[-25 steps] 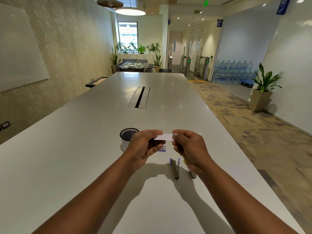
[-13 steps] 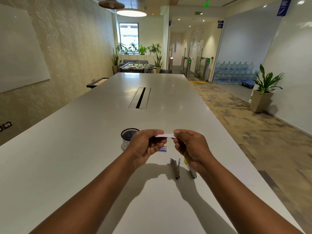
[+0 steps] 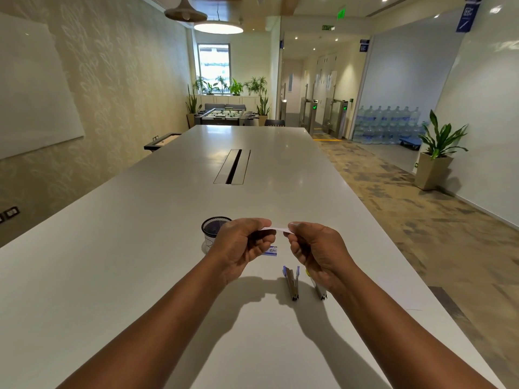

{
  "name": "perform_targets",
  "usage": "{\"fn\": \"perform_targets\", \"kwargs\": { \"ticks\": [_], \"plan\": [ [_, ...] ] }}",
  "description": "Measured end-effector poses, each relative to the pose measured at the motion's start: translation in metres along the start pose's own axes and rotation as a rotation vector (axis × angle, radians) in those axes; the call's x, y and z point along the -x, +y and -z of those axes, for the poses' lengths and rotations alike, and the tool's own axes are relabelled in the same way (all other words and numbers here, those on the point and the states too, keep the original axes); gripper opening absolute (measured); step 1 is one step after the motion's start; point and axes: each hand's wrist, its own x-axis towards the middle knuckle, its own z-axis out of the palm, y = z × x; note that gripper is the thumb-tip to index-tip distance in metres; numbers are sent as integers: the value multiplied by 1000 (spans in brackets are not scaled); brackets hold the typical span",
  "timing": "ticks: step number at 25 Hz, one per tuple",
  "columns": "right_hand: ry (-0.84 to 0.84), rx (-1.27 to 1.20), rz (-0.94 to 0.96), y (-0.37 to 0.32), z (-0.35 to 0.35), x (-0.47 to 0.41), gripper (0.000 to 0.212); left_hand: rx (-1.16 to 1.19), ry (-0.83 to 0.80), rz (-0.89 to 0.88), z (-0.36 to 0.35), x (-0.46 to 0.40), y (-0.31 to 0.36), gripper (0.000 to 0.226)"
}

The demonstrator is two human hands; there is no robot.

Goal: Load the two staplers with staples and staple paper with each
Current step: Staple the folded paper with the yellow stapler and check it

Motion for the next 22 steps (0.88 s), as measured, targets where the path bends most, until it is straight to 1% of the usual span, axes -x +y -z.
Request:
{"fn": "perform_targets", "kwargs": {
  "ticks": [4,7,10,13,15,19,21,22],
  "plan": [
    [7,7,-6,0,1,1,12,-147,-16,-112,2,-1,-3,16],
    [0,60,60,1,0,2,9,-203,-9,-135,1,-1,-3,15],
    [-15,174,163,4,-2,4,12,-174,-40,-108,0,1,-4,13],
    [-23,276,243,7,-4,4,14,-147,-49,-80,0,-1,-5,21],
    [-35,327,280,8,-4,4,16,-169,-25,-72,1,-3,-6,23],
    [-69,382,308,12,-4,2,16,-126,50,-2,1,-8,-10,10],
    [-82,385,310,14,-3,1,16,-97,89,30,1,-10,-12,10],
    [-84,385,309,14,-3,1,16,-90,84,37,2,-11,-13,11]
  ]
}}
